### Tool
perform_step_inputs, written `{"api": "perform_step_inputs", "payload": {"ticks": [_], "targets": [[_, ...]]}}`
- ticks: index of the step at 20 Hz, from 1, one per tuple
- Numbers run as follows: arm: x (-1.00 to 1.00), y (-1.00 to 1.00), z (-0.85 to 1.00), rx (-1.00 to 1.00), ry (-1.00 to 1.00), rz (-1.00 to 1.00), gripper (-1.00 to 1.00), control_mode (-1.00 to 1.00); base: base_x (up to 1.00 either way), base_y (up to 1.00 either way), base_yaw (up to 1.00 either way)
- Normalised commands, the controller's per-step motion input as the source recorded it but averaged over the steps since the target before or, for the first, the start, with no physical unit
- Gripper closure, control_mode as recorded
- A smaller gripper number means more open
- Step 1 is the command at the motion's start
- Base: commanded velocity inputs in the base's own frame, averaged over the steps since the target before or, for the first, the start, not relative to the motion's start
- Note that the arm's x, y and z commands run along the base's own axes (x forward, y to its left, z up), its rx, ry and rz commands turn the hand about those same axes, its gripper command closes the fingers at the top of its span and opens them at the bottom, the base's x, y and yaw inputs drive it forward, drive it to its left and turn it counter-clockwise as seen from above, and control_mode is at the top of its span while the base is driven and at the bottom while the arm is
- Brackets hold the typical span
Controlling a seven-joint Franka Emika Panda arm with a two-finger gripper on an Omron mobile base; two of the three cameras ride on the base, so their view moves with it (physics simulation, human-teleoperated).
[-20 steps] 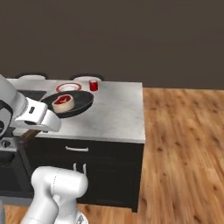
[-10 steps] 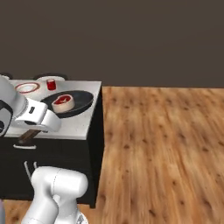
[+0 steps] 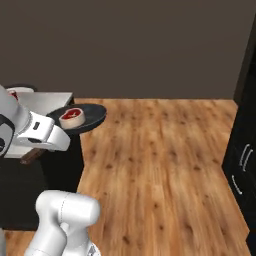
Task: Pick up the pan with the steak in it and place it on the dining table. Then place the steak on the plate.
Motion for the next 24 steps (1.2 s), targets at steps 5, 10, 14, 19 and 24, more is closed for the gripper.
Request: {"api": "perform_step_inputs", "payload": {"ticks": [5, 10, 14, 19, 24], "targets": [[0.00, 0.00, 0.00, 0.00, 0.00, 0.00, 1.00, 1.00, 0.40, -1.00, -0.02], [0.00, 0.00, 0.00, 0.00, 0.00, 0.00, 1.00, 1.00, 0.87, -0.34, 0.02], [0.00, 0.00, 0.00, 0.00, 0.00, 0.00, 1.00, 1.00, 1.00, -0.03, 0.02], [0.00, 0.00, 0.00, 0.00, 0.00, 0.00, 1.00, 1.00, 1.00, 0.08, 0.00], [0.00, 0.00, 0.00, 0.00, 0.00, 0.00, 1.00, 1.00, 1.00, 0.13, 0.00]]}}
